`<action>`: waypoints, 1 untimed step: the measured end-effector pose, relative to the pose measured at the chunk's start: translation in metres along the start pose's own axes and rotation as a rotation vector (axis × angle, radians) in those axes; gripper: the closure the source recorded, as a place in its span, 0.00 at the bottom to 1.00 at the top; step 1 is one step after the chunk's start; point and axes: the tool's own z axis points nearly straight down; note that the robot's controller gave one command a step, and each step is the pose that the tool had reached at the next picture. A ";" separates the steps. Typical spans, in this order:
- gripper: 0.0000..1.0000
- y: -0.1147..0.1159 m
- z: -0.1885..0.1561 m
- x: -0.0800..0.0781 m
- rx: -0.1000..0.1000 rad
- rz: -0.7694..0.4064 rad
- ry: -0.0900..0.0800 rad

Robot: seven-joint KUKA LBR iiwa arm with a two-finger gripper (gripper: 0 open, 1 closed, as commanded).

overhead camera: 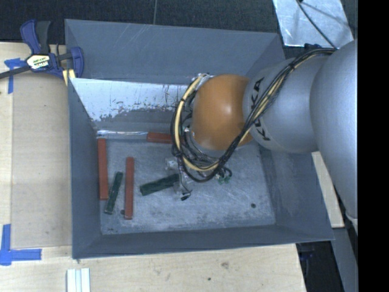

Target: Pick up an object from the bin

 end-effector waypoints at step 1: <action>1.00 -0.011 -0.136 -0.009 0.003 -0.210 -0.008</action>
Offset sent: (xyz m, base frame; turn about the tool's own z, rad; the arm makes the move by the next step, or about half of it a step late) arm 0.0088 -0.0077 0.1319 -0.2117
